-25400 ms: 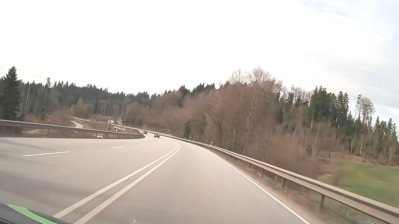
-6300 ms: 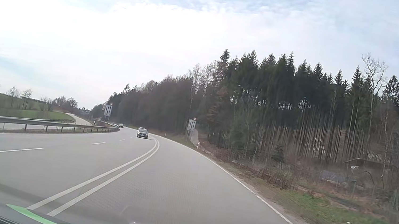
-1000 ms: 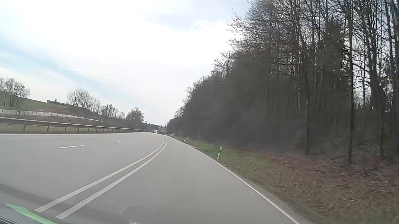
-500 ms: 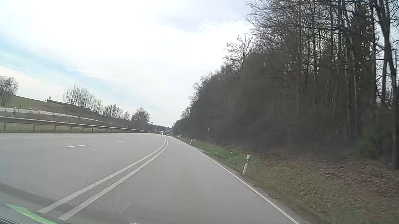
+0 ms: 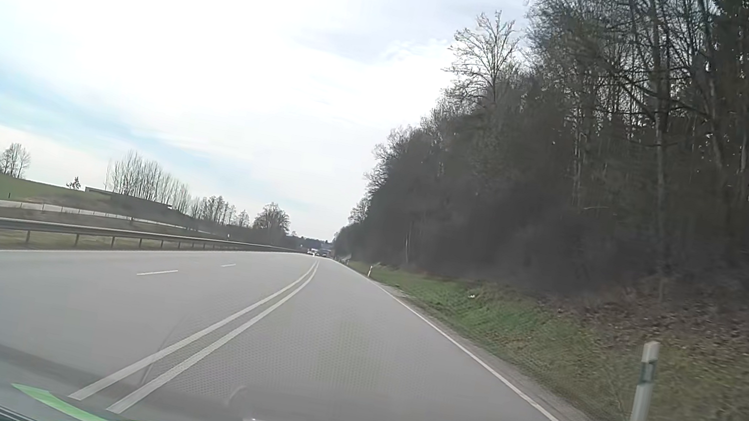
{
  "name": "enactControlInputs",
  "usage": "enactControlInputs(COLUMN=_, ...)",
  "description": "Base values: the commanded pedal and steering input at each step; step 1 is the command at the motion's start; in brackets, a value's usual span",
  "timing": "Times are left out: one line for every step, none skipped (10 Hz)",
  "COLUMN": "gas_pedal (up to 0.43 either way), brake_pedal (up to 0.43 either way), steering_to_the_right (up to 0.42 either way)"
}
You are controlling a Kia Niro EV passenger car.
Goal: Follow the waypoints while adhering to traffic rules and regulations
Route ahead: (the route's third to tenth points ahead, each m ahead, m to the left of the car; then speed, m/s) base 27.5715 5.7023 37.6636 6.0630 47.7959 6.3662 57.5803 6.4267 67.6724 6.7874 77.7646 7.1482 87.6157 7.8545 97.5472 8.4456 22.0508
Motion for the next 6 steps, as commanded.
enactControlInputs(gas_pedal=0.197, brake_pedal=0.0, steering_to_the_right=-0.006)
enactControlInputs(gas_pedal=0.197, brake_pedal=0.0, steering_to_the_right=-0.006)
enactControlInputs(gas_pedal=0.197, brake_pedal=0.0, steering_to_the_right=-0.006)
enactControlInputs(gas_pedal=0.197, brake_pedal=0.0, steering_to_the_right=-0.006)
enactControlInputs(gas_pedal=0.197, brake_pedal=0.0, steering_to_the_right=-0.006)
enactControlInputs(gas_pedal=0.197, brake_pedal=0.0, steering_to_the_right=-0.006)
